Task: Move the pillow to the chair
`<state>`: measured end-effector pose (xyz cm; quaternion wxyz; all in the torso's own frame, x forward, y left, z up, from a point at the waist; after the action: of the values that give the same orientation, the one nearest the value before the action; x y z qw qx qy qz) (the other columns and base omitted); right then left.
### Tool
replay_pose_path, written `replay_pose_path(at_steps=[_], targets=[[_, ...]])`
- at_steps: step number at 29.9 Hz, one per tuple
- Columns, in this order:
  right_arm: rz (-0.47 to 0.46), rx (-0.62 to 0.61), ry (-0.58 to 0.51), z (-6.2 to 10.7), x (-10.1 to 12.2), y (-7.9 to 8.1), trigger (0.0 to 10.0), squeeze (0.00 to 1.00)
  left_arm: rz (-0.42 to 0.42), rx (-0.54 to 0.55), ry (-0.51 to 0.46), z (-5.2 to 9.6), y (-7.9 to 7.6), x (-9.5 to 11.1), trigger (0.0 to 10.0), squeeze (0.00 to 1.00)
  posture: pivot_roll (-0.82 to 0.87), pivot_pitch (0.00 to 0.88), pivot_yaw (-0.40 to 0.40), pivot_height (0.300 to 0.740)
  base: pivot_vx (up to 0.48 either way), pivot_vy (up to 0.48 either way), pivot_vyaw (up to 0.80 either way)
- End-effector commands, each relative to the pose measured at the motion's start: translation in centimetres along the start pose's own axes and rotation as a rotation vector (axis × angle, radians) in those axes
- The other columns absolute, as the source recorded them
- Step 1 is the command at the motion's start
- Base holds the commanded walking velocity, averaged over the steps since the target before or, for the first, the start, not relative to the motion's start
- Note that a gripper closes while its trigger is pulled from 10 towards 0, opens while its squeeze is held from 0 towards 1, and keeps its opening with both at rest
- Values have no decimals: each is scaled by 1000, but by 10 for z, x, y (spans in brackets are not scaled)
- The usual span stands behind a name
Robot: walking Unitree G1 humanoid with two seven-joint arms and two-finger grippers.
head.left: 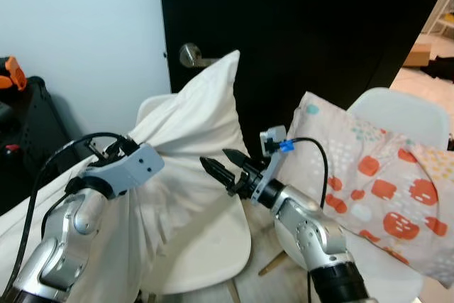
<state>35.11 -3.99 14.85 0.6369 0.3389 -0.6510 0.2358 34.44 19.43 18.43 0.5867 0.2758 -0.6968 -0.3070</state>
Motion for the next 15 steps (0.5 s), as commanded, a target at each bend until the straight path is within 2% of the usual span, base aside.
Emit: replay_pose_path(at_steps=[1, 8, 11, 12, 13, 15], targets=[[2, -2, 27, 0, -6, 2, 10000, 0, -41, 48, -48, -4, 14, 11, 10000, 0, 17, 0, -70, 740, 0, 0, 0], [20, -3, 73, -1, -13, 3, 10000, 0, -100, 10, -27, -5, 10, 2, 10000, 0, 12, 0, -66, 731, 0, 0, 0], [-12, -32, 67, 0, -11, -3, 10000, 0, -205, -27, -9, -6, 7, -11, 10000, 0, 12, 0, -67, 716, 0, 0, 0], [-12, -32, 67, 0, -11, -3, 10000, 0, -205, -27, -9, -6, 7, -11, 10000, 0, 12, 0, -67, 716, 0, 0, 0], [-29, -57, 62, 0, -10, -7, 10000, 0, -276, -14, -38, -10, 13, -9, 10000, 0, 11, 0, -68, 706, 0, 0, 0], [-33, -78, 55, 0, -8, -10, 10000, 0, -293, -6, -69, -13, 16, -4, 10000, 0, 12, 0, -68, 701, 0, 0, 0]])
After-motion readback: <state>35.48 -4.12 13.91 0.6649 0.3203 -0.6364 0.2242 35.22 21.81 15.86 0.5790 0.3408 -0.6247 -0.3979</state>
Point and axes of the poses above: a point about 5 cm out from each wrist's last joint towards the gripper, its own z axis pointing back from the gripper into the wrist, its own x axis along the axis of the wrist's last joint, y = z × x, the point moved 6 cm from there along -z, pointing out of the wrist towards the gripper, and after that the axes turned 13 degrees about z, right-handed, at the moved point
